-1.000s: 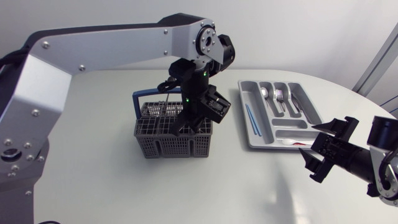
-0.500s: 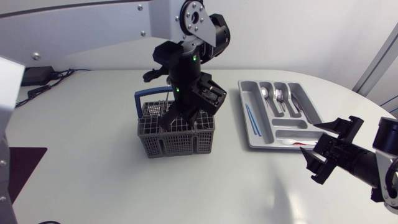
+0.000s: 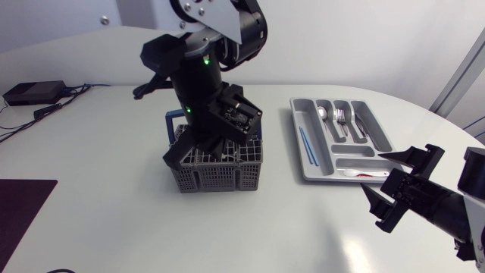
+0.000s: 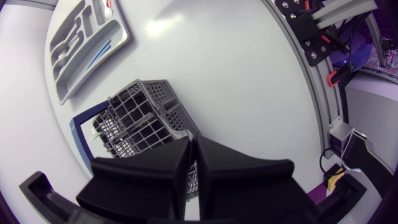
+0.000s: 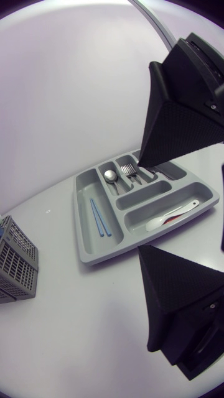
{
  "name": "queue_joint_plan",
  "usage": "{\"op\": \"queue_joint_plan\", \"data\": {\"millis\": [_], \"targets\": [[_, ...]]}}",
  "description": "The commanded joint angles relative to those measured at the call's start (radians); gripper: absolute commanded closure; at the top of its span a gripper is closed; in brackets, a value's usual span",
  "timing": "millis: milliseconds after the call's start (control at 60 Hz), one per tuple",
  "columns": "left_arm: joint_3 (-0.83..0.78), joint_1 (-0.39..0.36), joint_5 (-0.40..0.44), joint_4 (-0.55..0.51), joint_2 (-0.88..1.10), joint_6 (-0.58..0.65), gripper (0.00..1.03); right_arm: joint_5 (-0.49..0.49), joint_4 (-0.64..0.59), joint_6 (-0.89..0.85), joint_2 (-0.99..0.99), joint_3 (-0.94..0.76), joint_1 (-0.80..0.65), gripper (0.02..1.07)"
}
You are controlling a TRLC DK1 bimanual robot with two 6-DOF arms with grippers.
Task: Unload the cutlery basket into the drawer organizer.
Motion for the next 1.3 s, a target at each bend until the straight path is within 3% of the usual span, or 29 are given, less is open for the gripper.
{"op": "queue_joint_plan", "data": {"millis": [0,283,567,733,883,1017,1200,1283], "targets": [[-0.032,-0.014,0.013,-0.019,-0.052,-0.025,1.00,0.024,-0.034,0.041,-0.045,-0.023,0.044,0.17],[-0.113,-0.045,0.036,0.044,-0.195,-0.091,1.00,0.106,-0.150,0.150,-0.223,-0.005,0.178,0.17],[-0.286,-0.091,0.165,0.287,-0.276,-0.161,1.00,0.124,-0.270,0.330,-0.290,0.091,0.362,0.17],[-0.345,-0.111,0.234,0.403,-0.263,-0.183,1.00,0.188,-0.288,0.399,-0.260,0.150,0.520,0.18],[-0.338,-0.120,0.256,0.442,-0.210,-0.184,1.00,0.201,-0.291,0.426,-0.212,0.189,0.621,0.30],[-0.322,-0.129,0.265,0.478,-0.171,-0.184,1.00,0.210,-0.276,0.442,-0.155,0.207,0.688,0.31],[-0.271,-0.137,0.273,0.488,-0.115,-0.181,1.00,0.236,-0.228,0.439,-0.086,0.213,0.765,0.48],[-0.248,-0.135,0.280,0.488,-0.097,-0.181,1.00,0.250,-0.207,0.431,-0.059,0.213,0.791,0.48]]}}
